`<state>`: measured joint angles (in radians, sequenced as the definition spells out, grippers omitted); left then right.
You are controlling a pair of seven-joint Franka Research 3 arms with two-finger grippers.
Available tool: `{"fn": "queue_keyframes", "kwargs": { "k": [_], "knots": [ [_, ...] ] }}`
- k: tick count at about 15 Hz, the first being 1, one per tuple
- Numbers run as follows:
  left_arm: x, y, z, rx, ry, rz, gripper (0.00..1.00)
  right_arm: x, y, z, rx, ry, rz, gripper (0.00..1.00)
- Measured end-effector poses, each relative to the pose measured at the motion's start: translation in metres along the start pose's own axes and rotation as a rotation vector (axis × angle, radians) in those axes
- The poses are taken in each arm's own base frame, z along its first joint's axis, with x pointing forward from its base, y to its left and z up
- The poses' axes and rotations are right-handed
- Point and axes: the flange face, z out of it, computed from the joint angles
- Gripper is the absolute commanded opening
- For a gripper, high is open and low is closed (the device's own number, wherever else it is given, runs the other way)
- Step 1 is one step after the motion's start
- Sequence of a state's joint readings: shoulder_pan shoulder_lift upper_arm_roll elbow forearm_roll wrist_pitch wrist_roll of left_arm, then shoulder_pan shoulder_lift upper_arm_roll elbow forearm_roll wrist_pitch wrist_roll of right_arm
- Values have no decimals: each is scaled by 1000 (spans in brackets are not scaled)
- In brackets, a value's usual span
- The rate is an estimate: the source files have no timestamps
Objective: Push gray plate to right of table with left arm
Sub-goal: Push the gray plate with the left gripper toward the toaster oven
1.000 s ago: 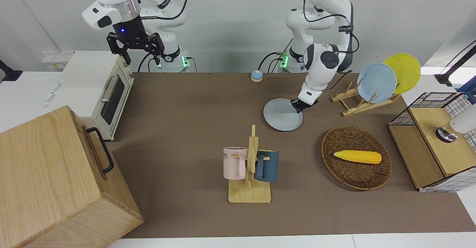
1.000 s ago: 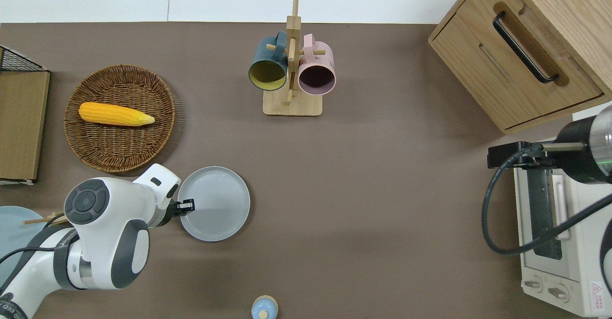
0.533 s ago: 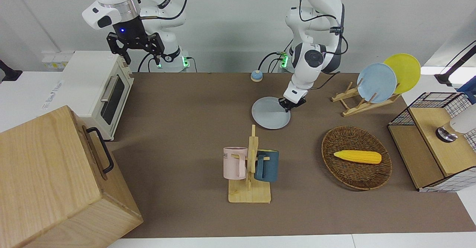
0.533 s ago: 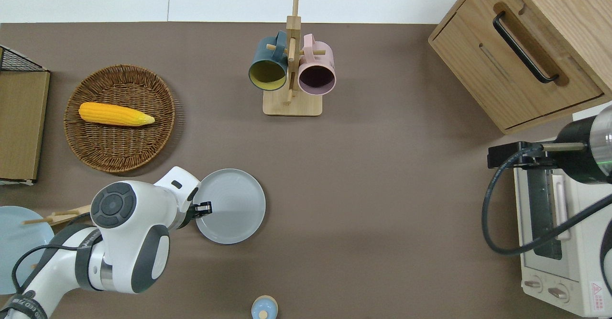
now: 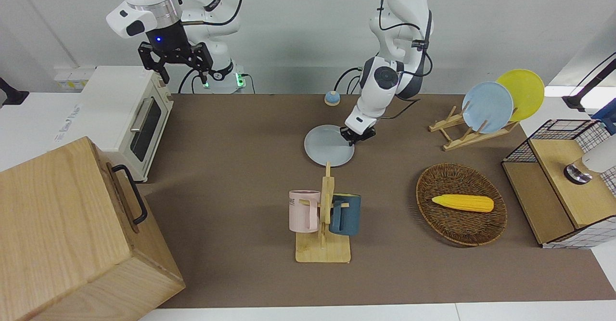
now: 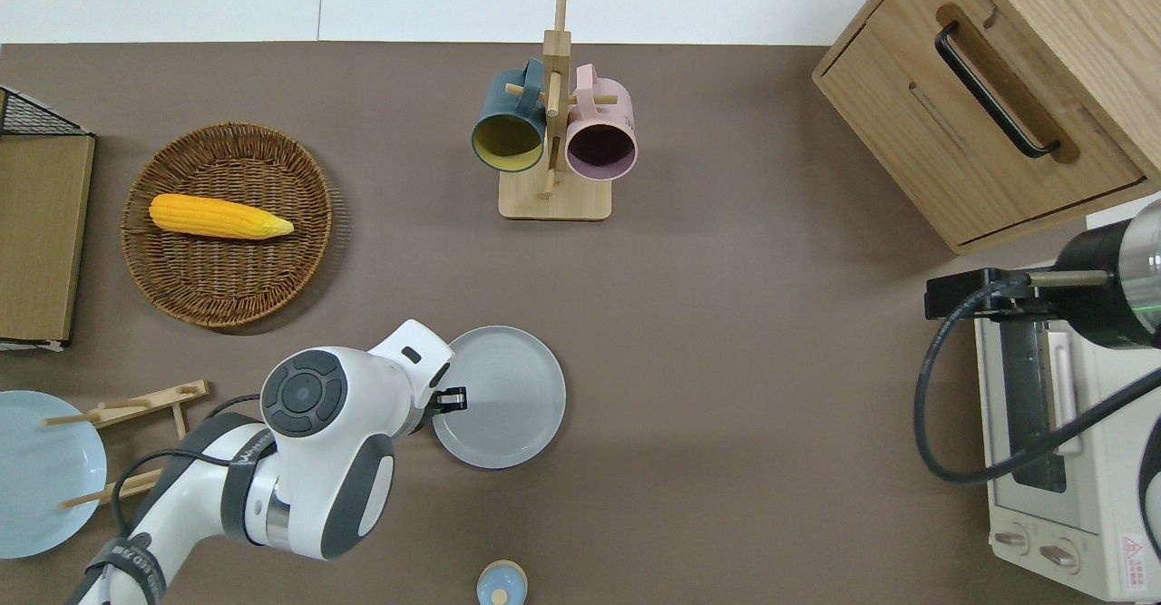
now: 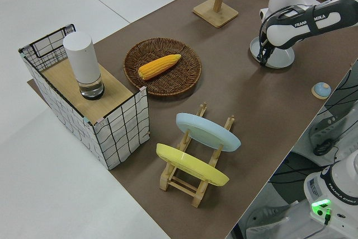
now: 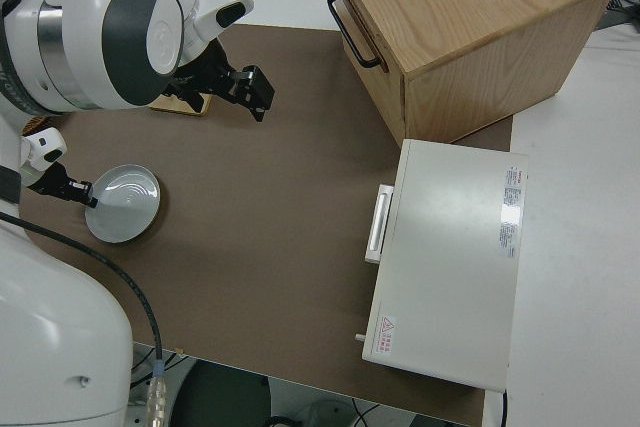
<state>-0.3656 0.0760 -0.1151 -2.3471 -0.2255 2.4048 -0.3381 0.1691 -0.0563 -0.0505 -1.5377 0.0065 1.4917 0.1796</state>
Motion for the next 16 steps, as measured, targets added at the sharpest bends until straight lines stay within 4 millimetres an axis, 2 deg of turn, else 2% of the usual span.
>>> {"fn": "queue_keyframes", "kwargs": {
  "k": [2,9,16],
  "knots": [
    [0,25,4,-12,-1,30,0,0,0,0,0,0,0,996],
    [-9,88,16,-68,22,98,0,0,0,0,0,0,0,996],
    [-22,132,26,-119,33,127,0,0,0,0,0,0,0,996]
  ]
}}
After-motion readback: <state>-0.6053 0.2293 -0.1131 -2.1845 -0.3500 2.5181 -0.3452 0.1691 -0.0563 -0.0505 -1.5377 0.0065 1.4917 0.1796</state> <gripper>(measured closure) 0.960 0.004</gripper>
